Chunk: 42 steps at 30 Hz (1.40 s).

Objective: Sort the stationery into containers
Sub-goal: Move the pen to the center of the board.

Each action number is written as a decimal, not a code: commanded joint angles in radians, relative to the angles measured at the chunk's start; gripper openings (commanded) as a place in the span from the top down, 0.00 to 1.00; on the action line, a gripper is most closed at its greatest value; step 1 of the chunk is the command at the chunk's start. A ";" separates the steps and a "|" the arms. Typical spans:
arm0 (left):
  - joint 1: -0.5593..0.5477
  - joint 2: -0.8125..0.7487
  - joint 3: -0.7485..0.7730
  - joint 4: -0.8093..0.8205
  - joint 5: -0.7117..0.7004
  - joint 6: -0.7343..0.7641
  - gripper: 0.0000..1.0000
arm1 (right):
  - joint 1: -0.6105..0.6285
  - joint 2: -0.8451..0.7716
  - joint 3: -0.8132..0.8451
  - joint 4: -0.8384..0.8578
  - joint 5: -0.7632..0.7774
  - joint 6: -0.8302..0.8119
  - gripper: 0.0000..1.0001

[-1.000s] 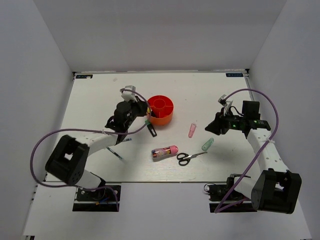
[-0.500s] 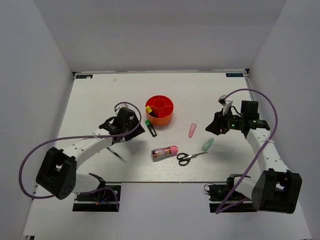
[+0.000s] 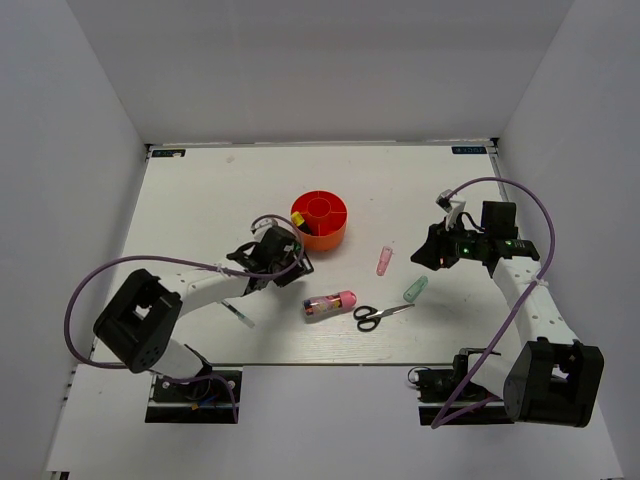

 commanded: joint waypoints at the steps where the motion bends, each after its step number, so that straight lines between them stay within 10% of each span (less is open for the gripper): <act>1: -0.022 0.006 -0.020 0.134 -0.024 -0.004 1.00 | 0.000 0.004 0.018 0.016 -0.016 -0.010 0.53; 42: 0.120 0.109 -0.166 0.451 -0.005 -0.032 1.00 | 0.001 0.022 0.018 0.008 -0.030 -0.025 0.53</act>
